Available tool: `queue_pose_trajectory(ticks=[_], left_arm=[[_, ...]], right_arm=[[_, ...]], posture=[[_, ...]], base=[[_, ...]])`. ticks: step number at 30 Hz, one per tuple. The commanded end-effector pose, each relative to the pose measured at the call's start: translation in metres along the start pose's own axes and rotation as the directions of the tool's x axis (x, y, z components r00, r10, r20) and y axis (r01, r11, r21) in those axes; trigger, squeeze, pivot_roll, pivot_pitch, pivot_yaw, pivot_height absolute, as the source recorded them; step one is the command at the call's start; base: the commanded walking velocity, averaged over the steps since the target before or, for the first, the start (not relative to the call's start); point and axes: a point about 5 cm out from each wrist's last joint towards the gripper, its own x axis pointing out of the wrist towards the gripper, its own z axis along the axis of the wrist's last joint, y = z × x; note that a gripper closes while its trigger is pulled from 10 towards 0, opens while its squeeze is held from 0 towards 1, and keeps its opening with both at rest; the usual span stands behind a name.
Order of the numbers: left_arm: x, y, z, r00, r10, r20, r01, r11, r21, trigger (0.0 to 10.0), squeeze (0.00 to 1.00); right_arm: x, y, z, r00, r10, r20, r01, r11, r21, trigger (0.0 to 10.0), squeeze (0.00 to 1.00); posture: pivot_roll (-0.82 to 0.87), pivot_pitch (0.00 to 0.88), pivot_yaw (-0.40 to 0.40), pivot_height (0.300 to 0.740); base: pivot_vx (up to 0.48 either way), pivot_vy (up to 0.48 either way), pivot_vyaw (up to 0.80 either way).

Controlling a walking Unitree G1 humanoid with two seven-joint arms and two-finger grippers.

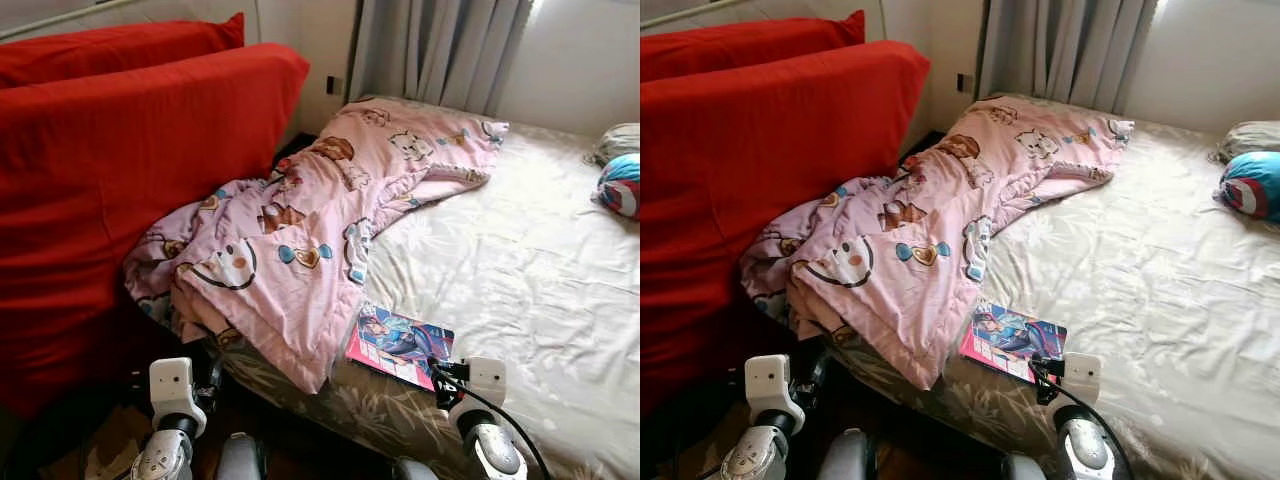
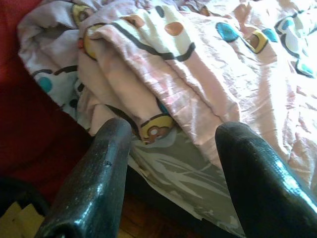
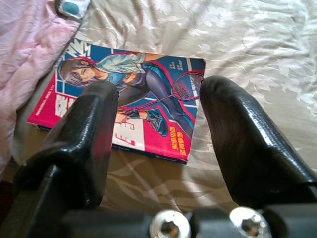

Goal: Clean up the room

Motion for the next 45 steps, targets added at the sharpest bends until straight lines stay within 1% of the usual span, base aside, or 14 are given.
queue_pose_trajectory(ticks=[1, 5, 12, 14, 23, 26, 30, 33, 40, 42, 45], left_arm=[[-0.001, 0.001, 0.000, 1.000, -0.003, -0.009, 0.004, 1.000, 0.012, 10.0, 0.00], [-0.002, 0.002, 0.002, 1.000, -0.007, 0.004, 0.007, 1.000, 0.014, 10.0, 0.00], [-0.003, 0.002, 0.005, 1.000, -0.010, 0.014, 0.010, 1.000, 0.020, 10.0, 0.00], [-0.004, 0.003, 0.005, 1.000, -0.007, 0.012, 0.006, 1.000, 0.020, 10.0, 0.00], [-0.002, 0.003, 0.008, 1.000, -0.014, 0.012, 0.014, 0.999, 0.029, 10.0, 0.00], [-0.002, 0.004, 0.011, 1.000, -0.004, 0.019, 0.004, 1.000, 0.027, 10.0, 0.00], [-0.003, 0.006, 0.012, 1.000, -0.002, 0.024, 0.002, 1.000, 0.029, 10.0, 0.00], [-0.008, 0.008, 0.012, 1.000, -0.008, 0.025, 0.007, 0.999, 0.039, 10.0, 0.00], [-0.012, 0.011, 0.015, 0.999, -0.019, 0.029, 0.018, 0.998, 0.054, 10.0, 0.00], [-0.015, 0.012, 0.019, 0.999, -0.029, 0.033, 0.027, 0.997, 0.067, 10.0, 0.00], [-0.016, 0.013, 0.020, 0.999, -0.033, 0.031, 0.030, 0.997, 0.074, 10.0, 0.00]], right_arm=[[0.000, 0.000, -0.002, 1.000, 0.000, -0.017, 0.000, 1.000, 0.003, 10.0, 0.00], [0.000, 0.001, -0.002, 1.000, 0.005, -0.017, -0.005, 1.000, 0.003, 10.0, 0.00], [-0.002, 0.003, -0.007, 0.999, 0.028, -0.039, -0.029, 0.999, -0.015, 10.0, 0.00], [-0.001, 0.006, -0.004, 0.999, 0.034, -0.021, -0.035, 0.999, -0.018, 10.0, 0.00], [-0.001, 0.003, -0.005, 0.999, 0.032, -0.033, -0.033, 0.999, -0.016, 10.0, 0.00], [-0.001, 0.001, -0.006, 0.999, 0.018, -0.036, -0.018, 1.000, 0.002, 10.0, 0.00], [-0.001, 0.001, -0.006, 0.999, 0.016, -0.038, -0.016, 1.000, 0.001, 10.0, 0.00], [0.001, 0.002, -0.004, 0.999, 0.011, -0.036, -0.011, 1.000, 0.014, 10.0, 0.00], [0.004, -0.001, 0.002, 1.000, -0.020, -0.024, 0.021, 0.998, 0.059, 10.0, 0.00], [0.008, -0.006, 0.007, 0.997, -0.070, -0.021, 0.072, 0.989, 0.126, 10.0, 0.00], [0.009, -0.007, 0.008, 0.996, -0.086, -0.023, 0.088, 0.986, 0.145, 10.0, 0.00]], posture=[[0.10, 0.068, -0.053, 0.618], [0.11, 0.085, -0.054, 0.618], [0.12, 0.103, -0.053, 0.618], [0.12, 0.101, -0.050, 0.618], [0.12, 0.114, -0.043, 0.618], [0.13, 0.129, -0.039, 0.618], [0.13, 0.136, -0.033, 0.618], [0.14, 0.146, -0.025, 0.618], [0.15, 0.171, -0.007, 0.618], [0.16, 0.205, 0.008, 0.618], [0.16, 0.205, 0.008, 0.618]], base=[[0.000, 0.000, 0.00], [0.000, 0.000, 0.00], [0.281, 0.000, 0.00], [0.300, 0.000, 0.00], [0.306, 0.000, 0.00], [0.291, 0.000, 0.00], [0.000, 0.000, 0.00], [0.000, 0.000, 0.00], [0.000, 0.000, 0.00], [0.000, 0.000, 0.00], [0.000, 0.000, 0.00]])
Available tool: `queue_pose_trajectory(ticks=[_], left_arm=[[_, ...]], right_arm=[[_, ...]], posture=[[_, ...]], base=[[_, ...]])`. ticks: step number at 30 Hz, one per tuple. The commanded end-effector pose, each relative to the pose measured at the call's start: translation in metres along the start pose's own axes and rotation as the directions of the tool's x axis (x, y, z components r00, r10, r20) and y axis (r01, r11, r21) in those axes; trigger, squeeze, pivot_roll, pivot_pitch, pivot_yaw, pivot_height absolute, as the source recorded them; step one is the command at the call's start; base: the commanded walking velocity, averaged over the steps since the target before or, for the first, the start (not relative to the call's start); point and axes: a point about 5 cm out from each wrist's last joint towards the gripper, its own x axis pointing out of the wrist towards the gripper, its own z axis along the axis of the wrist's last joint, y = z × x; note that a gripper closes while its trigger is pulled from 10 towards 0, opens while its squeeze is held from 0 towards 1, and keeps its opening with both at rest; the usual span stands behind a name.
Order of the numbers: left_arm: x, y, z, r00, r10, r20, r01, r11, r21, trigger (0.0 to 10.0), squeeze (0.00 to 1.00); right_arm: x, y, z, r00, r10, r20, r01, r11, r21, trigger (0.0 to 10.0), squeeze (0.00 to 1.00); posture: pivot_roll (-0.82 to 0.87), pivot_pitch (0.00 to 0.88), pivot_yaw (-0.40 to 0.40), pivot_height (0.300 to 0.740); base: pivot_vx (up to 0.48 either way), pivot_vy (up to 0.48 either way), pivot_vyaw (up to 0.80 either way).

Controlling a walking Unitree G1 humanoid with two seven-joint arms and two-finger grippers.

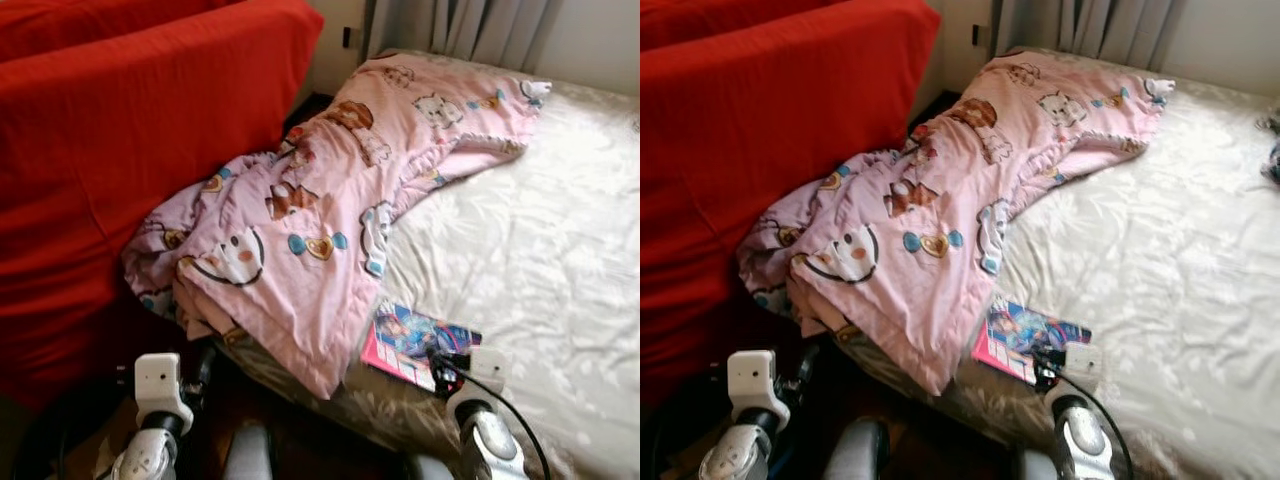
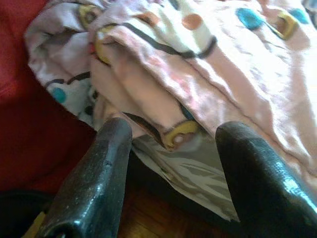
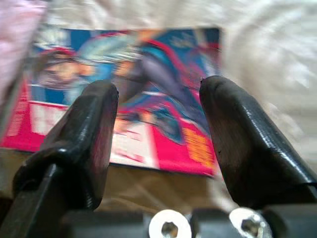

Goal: Clean up the room

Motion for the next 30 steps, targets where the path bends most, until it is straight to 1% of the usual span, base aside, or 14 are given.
queue_pose_trajectory(ticks=[1, 2, 3, 4, 5, 6, 7, 10, 11, 15, 16, 25, 26, 30], left_arm=[[-0.003, 0.001, -0.002, 1.000, -0.008, -0.020, 0.008, 1.000, 0.014, 10.0, 0.00], [-0.004, 0.003, 0.001, 1.000, -0.008, -0.016, 0.008, 1.000, 0.019, 10.0, 0.00], [-0.004, 0.003, 0.001, 1.000, -0.008, -0.016, 0.008, 1.000, 0.019, 10.0, 0.00], [-0.006, 0.007, 0.003, 1.000, -0.005, -0.013, 0.006, 1.000, 0.028, 10.0, 0.00], [-0.009, 0.012, 0.009, 1.000, -0.002, -0.006, 0.003, 0.999, 0.042, 10.0, 0.00], [-0.009, 0.012, 0.009, 1.000, -0.002, -0.006, 0.003, 0.999, 0.042, 10.0, 0.00], [-0.010, 0.014, 0.012, 1.000, -0.002, -0.003, 0.002, 0.999, 0.046, 10.0, 0.00], [-0.010, 0.016, 0.012, 1.000, -0.003, -0.011, 0.003, 0.998, 0.059, 10.0, 0.00], [-0.014, 0.019, 0.013, 1.000, 0.000, -0.015, 0.000, 0.998, 0.063, 10.0, 0.00], [-0.018, 0.021, 0.013, 1.000, -0.002, -0.024, 0.004, 0.997, 0.074, 10.0, 0.00], [-0.021, 0.023, 0.012, 1.000, -0.004, -0.031, 0.006, 0.996, 0.084, 10.0, 0.00], [-0.031, 0.027, 0.015, 0.999, -0.006, -0.039, 0.010, 0.994, 0.111, 10.0, 0.00], [-0.036, 0.030, 0.016, 0.999, 0.000, -0.049, 0.006, 0.993, 0.122, 10.0, 0.00], [-0.042, 0.030, 0.017, 0.998, 0.002, -0.060, 0.005, 0.992, 0.126, 10.0, 0.00]], right_arm=[[-0.001, -0.003, -0.004, 0.999, -0.023, -0.024, 0.024, 0.999, 0.022, 10.0, 0.00], [0.001, -0.006, 0.000, 0.999, -0.051, -0.017, 0.052, 0.997, 0.056, 10.0, 0.00], [0.001, -0.006, 0.000, 0.999, -0.051, -0.017, 0.052, 0.997, 0.056, 10.0, 0.00], [0.003, -0.012, 0.003, 0.996, -0.092, -0.021, 0.093, 0.990, 0.103, 10.0, 0.00], [0.005, -0.019, 0.008, 0.990, -0.141, -0.026, 0.143, 0.975, 0.171, 10.0, 0.36], [0.005, -0.019, 0.008, 0.990, -0.141, -0.026, 0.143, 0.975, 0.171, 10.0, 0.36], [0.006, -0.020, 0.009, 0.989, -0.147, -0.029, 0.149, 0.971, 0.185, 10.0, 1.00], [0.008, -0.019, 0.009, 0.991, -0.126, -0.051, 0.134, 0.966, 0.222, 10.0, 1.00], [0.008, -0.020, 0.010, 0.990, -0.134, -0.044, 0.141, 0.962, 0.235, 10.0, 0.00], [0.007, -0.023, 0.011, 0.987, -0.156, -0.034, 0.159, 0.951, 0.264, 10.0, 0.00], [0.007, -0.025, 0.011, 0.986, -0.162, -0.038, 0.166, 0.941, 0.296, 10.0, 0.00], [0.009, -0.017, 0.012, 0.997, -0.072, -0.013, 0.072, 0.934, 0.349, 10.0, 0.00], [0.009, -0.013, 0.011, 0.999, -0.030, -0.014, 0.034, 0.926, 0.375, 10.0, 0.00], [0.009, -0.012, 0.009, 1.000, -0.008, -0.016, 0.013, 0.920, 0.391, 10.0, 0.00]], posture=[[0.16, 0.205, 0.008, 0.618], [0.19, 0.231, 0.028, 0.618], [0.19, 0.231, 0.028, 0.618], [0.20, 0.248, 0.036, 0.618], [0.21, 0.256, 0.042, 0.618], [0.21, 0.256, 0.042, 0.618], [0.22, 0.286, 0.050, 0.618], [0.23, 0.292, 0.058, 0.618], [0.23, 0.313, 0.071, 0.618], [0.23, 0.333, 0.080, 0.618], [0.24, 0.337, 0.085, 0.618], [0.27, 0.381, 0.097, 0.618], [0.28, 0.399, 0.102, 0.618], [0.29, 0.408, 0.107, 0.618]], base=[[0.000, 0.000, 0.00], [0.000, 0.000, 0.00], [0.000, 0.000, 0.00], [0.000, 0.000, 0.00], [0.000, 0.000, 0.00], [0.000, 0.000, 0.00], [0.000, 0.000, 0.00], [0.000, 0.000, 0.00], [0.000, 0.000, 0.00], [0.000, 0.000, 0.00], [0.000, 0.000, 0.00], [0.000, 0.000, 0.00], [0.000, 0.000, 0.00], [0.000, 0.000, 0.00]])
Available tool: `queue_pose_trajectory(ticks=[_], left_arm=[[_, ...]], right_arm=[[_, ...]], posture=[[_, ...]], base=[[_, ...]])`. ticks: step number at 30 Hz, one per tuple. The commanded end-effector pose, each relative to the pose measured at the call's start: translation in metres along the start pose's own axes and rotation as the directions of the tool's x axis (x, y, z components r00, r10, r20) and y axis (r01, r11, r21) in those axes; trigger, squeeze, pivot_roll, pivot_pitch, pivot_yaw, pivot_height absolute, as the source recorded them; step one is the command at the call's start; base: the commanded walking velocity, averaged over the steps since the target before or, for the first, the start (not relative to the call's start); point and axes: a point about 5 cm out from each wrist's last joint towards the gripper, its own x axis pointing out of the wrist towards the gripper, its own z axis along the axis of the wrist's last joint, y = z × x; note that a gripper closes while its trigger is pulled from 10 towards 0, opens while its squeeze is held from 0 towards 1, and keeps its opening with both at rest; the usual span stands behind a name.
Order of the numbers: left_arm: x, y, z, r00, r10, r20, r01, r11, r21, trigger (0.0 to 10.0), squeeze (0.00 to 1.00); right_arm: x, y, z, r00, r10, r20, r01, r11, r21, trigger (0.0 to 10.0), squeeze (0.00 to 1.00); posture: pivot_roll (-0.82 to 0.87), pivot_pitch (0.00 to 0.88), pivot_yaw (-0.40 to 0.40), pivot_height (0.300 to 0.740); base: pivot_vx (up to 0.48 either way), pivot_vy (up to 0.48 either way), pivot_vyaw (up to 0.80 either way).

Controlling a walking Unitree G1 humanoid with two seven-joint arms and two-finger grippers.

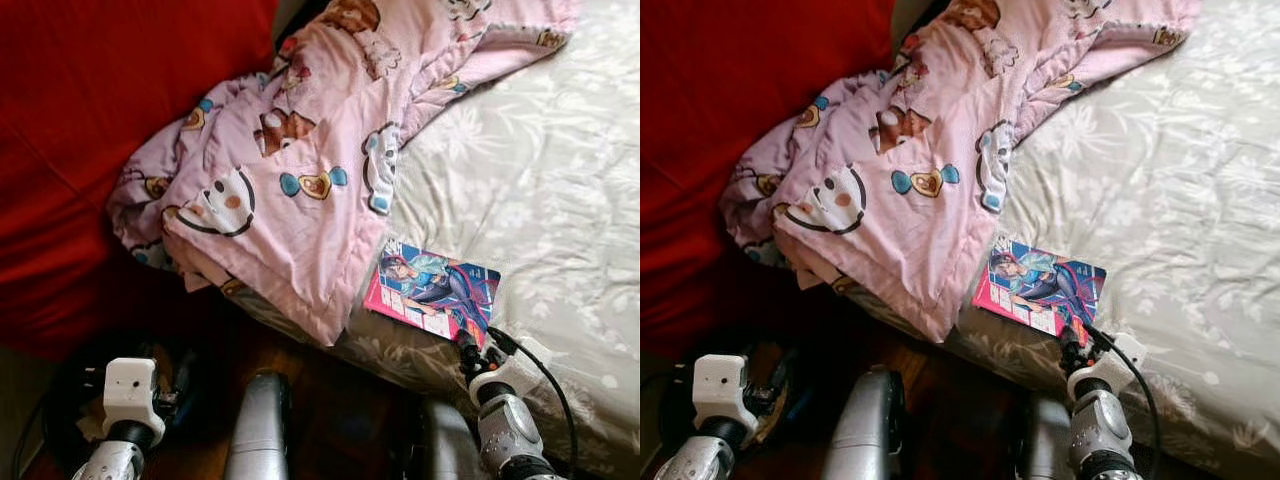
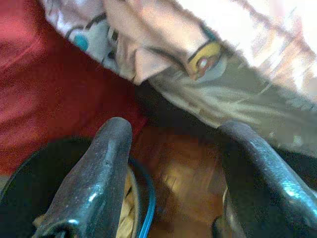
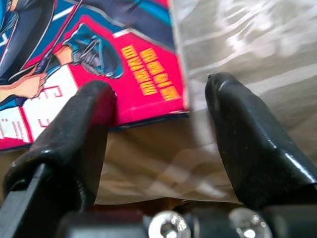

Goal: Clean up the room

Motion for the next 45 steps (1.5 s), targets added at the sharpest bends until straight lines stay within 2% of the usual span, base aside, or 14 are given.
queue_pose_trajectory(ticks=[1, 3, 12, 14, 15, 20, 24, 25, 33, 40, 45], left_arm=[[-0.008, 0.006, -0.007, 0.999, 0.015, -0.048, -0.014, 1.000, 0.017, 10.0, 0.00], [-0.018, 0.006, -0.005, 0.998, 0.006, -0.067, -0.004, 1.000, 0.031, 10.0, 0.00], [-0.032, 0.011, 0.003, 0.997, 0.006, -0.078, 0.000, 0.998, 0.066, 10.0, 0.00], [-0.037, 0.012, 0.006, 0.997, 0.004, -0.080, 0.002, 0.997, 0.084, 10.0, 0.00], [-0.037, 0.012, 0.006, 0.997, 0.004, -0.080, 0.002, 0.997, 0.084, 10.0, 0.00], [-0.041, 0.015, 0.010, 0.996, 0.009, -0.088, -0.001, 0.996, 0.095, 10.0, 0.00], [-0.045, 0.019, 0.013, 0.995, 0.022, -0.095, -0.012, 0.994, 0.104, 10.0, 0.00], [-0.045, 0.019, 0.013, 0.995, 0.023, -0.096, -0.012, 0.994, 0.105, 10.0, 0.00], [-0.048, 0.018, 0.012, 0.993, 0.028, -0.111, -0.016, 0.994, 0.106, 10.0, 0.00], [-0.052, 0.018, 0.010, 0.992, 0.017, -0.127, -0.001, 0.993, 0.119, 10.0, 0.00], [-0.056, 0.019, 0.012, 0.992, 0.011, -0.130, 0.006, 0.991, 0.131, 10.0, 0.00]], right_arm=[[-0.005, -0.003, -0.012, 0.999, -0.008, -0.045, 0.009, 1.000, 0.029, 10.0, 0.00], [-0.007, -0.006, -0.011, 0.999, 0.028, -0.029, -0.025, 0.996, 0.090, 10.0, 0.00], [-0.011, -0.008, -0.016, 0.997, 0.082, 0.002, -0.080, 0.961, 0.266, 10.0, 0.00], [-0.008, -0.005, -0.009, 0.994, 0.087, 0.067, -0.104, 0.934, 0.341, 10.0, 0.00], [-0.008, -0.005, -0.009, 0.994, 0.087, 0.067, -0.104, 0.934, 0.341, 10.0, 0.00], [-0.002, 0.004, 0.003, 0.979, 0.141, 0.149, -0.190, 0.895, 0.403, 10.0, 0.00], [0.003, 0.026, 0.010, 0.937, 0.281, 0.206, -0.345, 0.831, 0.437, 10.0, 0.00], [0.003, 0.026, 0.010, 0.935, 0.288, 0.206, -0.352, 0.828, 0.437, 10.0, 0.00], [0.000, 0.030, -0.007, 0.947, 0.296, 0.125, -0.320, 0.837, 0.443, 10.0, 0.00], [-0.008, 0.018, -0.030, 0.982, 0.189, 0.008, -0.170, 0.861, 0.479, 10.0, 0.00], [-0.014, 0.006, -0.042, 0.994, 0.078, -0.072, -0.039, 0.901, 0.432, 10.0, 0.00]], posture=[[0.29, 0.408, 0.107, 0.618], [0.30, 0.419, 0.114, 0.618], [0.33, 0.461, 0.146, 0.618], [0.34, 0.476, 0.154, 0.618], [0.34, 0.476, 0.154, 0.618], [0.36, 0.485, 0.159, 0.618], [0.36, 0.490, 0.158, 0.618], [0.36, 0.490, 0.158, 0.618], [0.38, 0.484, 0.154, 0.618], [0.39, 0.483, 0.166, 0.618], [0.41, 0.492, 0.175, 0.618]], base=[[0.000, 0.000, 0.00], [0.000, 0.000, 0.00], [0.000, 0.000, 0.00], [0.000, 0.000, 0.00], [0.000, 0.000, 0.00], [0.000, 0.000, 0.00], [0.000, 0.000, 0.00], [0.000, 0.000, 0.00], [0.000, 0.000, 0.00], [0.000, 0.000, 0.00], [0.000, 0.000, 0.00]])
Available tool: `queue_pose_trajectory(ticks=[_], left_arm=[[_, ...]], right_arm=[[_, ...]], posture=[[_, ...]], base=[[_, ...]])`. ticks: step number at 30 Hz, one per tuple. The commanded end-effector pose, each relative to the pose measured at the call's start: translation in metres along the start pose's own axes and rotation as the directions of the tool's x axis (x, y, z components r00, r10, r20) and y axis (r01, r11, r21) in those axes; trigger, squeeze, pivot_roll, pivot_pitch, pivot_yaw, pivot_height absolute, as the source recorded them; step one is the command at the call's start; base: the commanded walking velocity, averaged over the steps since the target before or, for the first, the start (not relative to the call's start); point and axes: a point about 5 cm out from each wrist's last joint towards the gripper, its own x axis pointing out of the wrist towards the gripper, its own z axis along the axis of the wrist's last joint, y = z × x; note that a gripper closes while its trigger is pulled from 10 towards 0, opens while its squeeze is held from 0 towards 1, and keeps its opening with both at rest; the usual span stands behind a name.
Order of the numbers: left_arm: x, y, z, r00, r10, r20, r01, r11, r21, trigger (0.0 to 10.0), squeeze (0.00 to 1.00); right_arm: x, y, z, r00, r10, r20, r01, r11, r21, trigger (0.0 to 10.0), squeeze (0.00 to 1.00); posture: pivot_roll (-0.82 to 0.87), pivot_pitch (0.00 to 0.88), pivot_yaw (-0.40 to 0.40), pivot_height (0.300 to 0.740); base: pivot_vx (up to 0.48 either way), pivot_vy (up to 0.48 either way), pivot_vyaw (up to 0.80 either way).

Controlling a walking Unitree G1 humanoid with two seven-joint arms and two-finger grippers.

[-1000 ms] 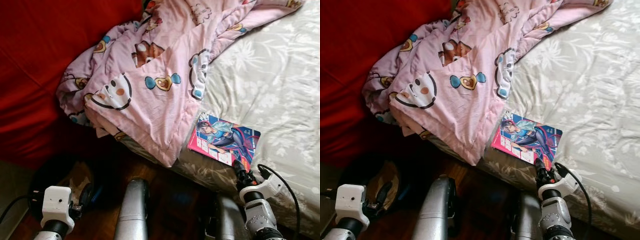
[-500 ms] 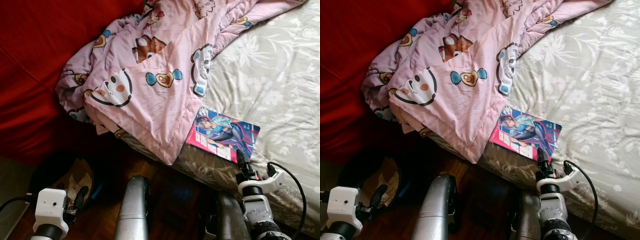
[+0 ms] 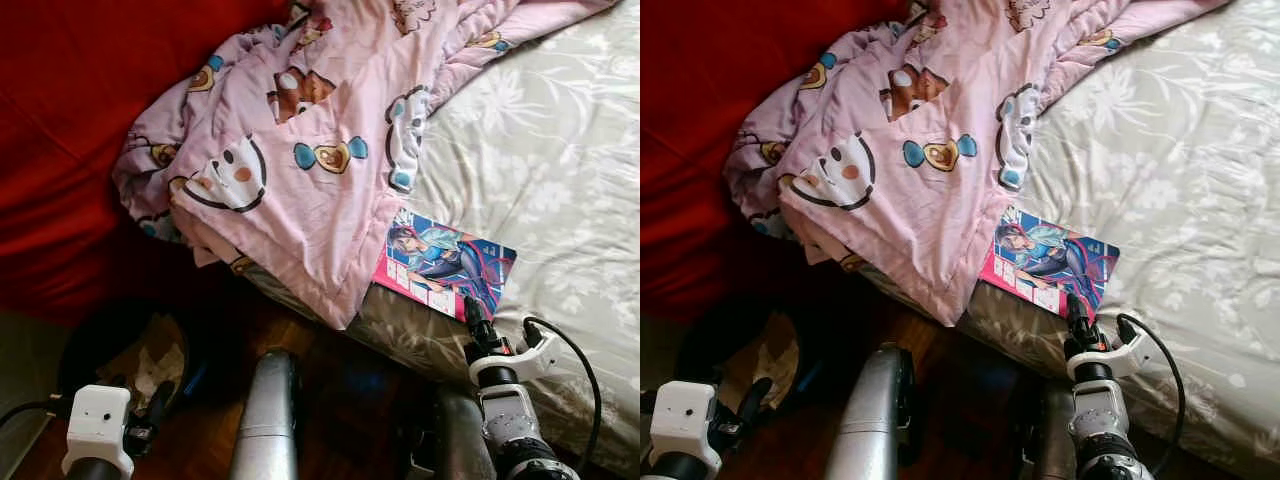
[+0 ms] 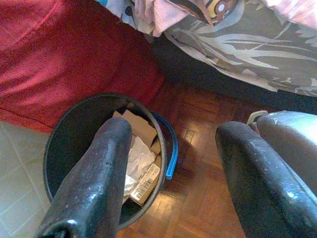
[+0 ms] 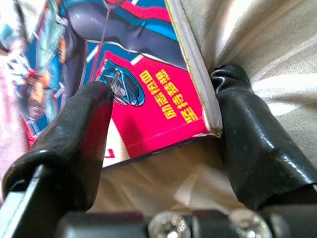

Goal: Clean up the room

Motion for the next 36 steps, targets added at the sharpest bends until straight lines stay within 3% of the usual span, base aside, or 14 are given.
queue_pose_trajectory(ticks=[1, 3, 33, 34, 36], left_arm=[[-0.010, 0.007, -0.010, 0.997, 0.020, -0.068, -0.018, 0.999, 0.028, 10.0, 0.00], [-0.012, 0.008, -0.009, 0.997, 0.021, -0.069, -0.019, 0.999, 0.031, 10.0, 0.00], [-0.013, 0.008, -0.009, 0.997, 0.021, -0.071, -0.019, 0.999, 0.033, 10.0, 0.00], [-0.010, 0.008, -0.007, 0.998, 0.030, -0.062, -0.027, 0.999, 0.044, 10.0, 0.00], [-0.005, 0.006, -0.005, 0.998, 0.039, -0.050, -0.036, 0.998, 0.056, 10.0, 0.00]], right_arm=[[-0.028, -0.027, -0.041, 0.971, -0.183, -0.155, 0.188, 0.982, 0.022, 10.0, 0.00], [-0.031, -0.031, -0.040, 0.968, -0.213, -0.134, 0.222, 0.974, 0.054, 10.0, 0.00], [-0.031, -0.031, -0.040, 0.968, -0.217, -0.125, 0.227, 0.971, 0.074, 10.0, 0.00], [-0.027, -0.022, -0.043, 0.985, -0.122, -0.124, 0.138, 0.982, 0.128, 0.0, 0.00], [-0.024, -0.010, -0.047, 0.993, -0.006, -0.117, 0.028, 0.982, 0.187, 0.0, 0.00]], posture=[[0.41, 0.493, 0.176, 0.618], [0.42, 0.496, 0.179, 0.618], [0.42, 0.497, 0.180, 0.618], [0.41, 0.480, 0.171, 0.618], [0.40, 0.478, 0.171, 0.618]], base=[[0.000, 0.000, 0.00], [0.000, 0.000, 0.00], [0.000, 0.000, 0.00], [0.000, 0.000, 0.00], [0.000, 0.000, 0.00]])
